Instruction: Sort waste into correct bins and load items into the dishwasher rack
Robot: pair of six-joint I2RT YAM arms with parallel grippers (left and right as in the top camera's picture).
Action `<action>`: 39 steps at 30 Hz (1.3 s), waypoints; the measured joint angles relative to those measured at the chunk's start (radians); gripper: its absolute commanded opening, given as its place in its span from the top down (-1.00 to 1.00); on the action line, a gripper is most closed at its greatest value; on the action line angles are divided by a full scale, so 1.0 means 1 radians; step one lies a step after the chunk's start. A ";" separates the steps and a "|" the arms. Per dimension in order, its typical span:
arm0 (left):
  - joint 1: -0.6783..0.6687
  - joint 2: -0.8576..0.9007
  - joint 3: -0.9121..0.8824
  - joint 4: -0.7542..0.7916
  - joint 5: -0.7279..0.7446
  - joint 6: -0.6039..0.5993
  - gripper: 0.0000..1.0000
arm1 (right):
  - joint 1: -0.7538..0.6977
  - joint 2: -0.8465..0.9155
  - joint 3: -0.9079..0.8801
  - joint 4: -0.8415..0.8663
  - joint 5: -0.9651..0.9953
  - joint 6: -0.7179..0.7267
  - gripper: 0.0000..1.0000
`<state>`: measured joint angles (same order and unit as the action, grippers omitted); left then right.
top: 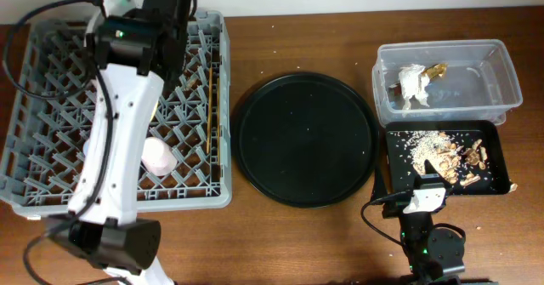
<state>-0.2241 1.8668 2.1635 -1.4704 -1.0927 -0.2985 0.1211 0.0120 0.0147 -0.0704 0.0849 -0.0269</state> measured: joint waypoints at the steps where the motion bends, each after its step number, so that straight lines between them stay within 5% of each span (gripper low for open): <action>1: 0.031 0.006 -0.058 0.037 -0.029 0.000 1.00 | 0.000 0.000 0.000 0.000 0.000 0.001 -0.97; 10: 0.172 0.019 -0.386 0.414 -0.220 -0.007 1.00 | 0.000 0.000 0.000 0.000 0.000 0.000 -0.97; 17: 0.309 0.092 -0.435 0.491 -0.069 -0.008 1.00 | 0.000 0.000 0.000 0.000 0.000 0.000 -0.97; 18: 0.304 0.122 -0.435 0.492 -0.052 -0.008 0.74 | 0.000 0.000 0.000 0.000 0.000 0.001 -0.97; 19: 0.304 0.132 -0.435 0.491 -0.042 -0.008 0.10 | 0.000 0.000 0.000 0.000 0.000 0.001 -0.97; 20: 0.304 0.135 -0.435 0.490 -0.039 -0.003 -0.18 | 0.000 0.000 0.000 0.000 0.000 0.000 -0.97; 21: 0.304 0.136 -0.435 0.489 -0.037 0.004 -0.70 | 0.000 0.000 0.000 0.000 0.000 0.000 -0.97; 22: 0.304 0.136 -0.435 0.488 -0.036 0.008 -0.89 | 0.000 0.000 0.000 0.000 0.000 0.000 -0.97; 27: 0.188 0.008 -0.364 0.365 0.132 0.033 -0.98 | 0.000 0.000 0.000 0.000 0.000 0.000 -0.97; 35: -0.035 -0.568 -0.312 0.072 0.710 0.037 -0.99 | 0.000 0.001 0.000 0.000 0.000 0.001 -0.97; 39: -0.037 -0.691 -0.312 -0.087 0.790 0.037 -0.99 | 0.000 0.000 0.000 0.000 0.000 0.000 -0.97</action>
<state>-0.2607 1.1759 1.8515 -1.5570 -0.3027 -0.2611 0.1211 0.0120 0.0147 -0.0700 0.0849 -0.0265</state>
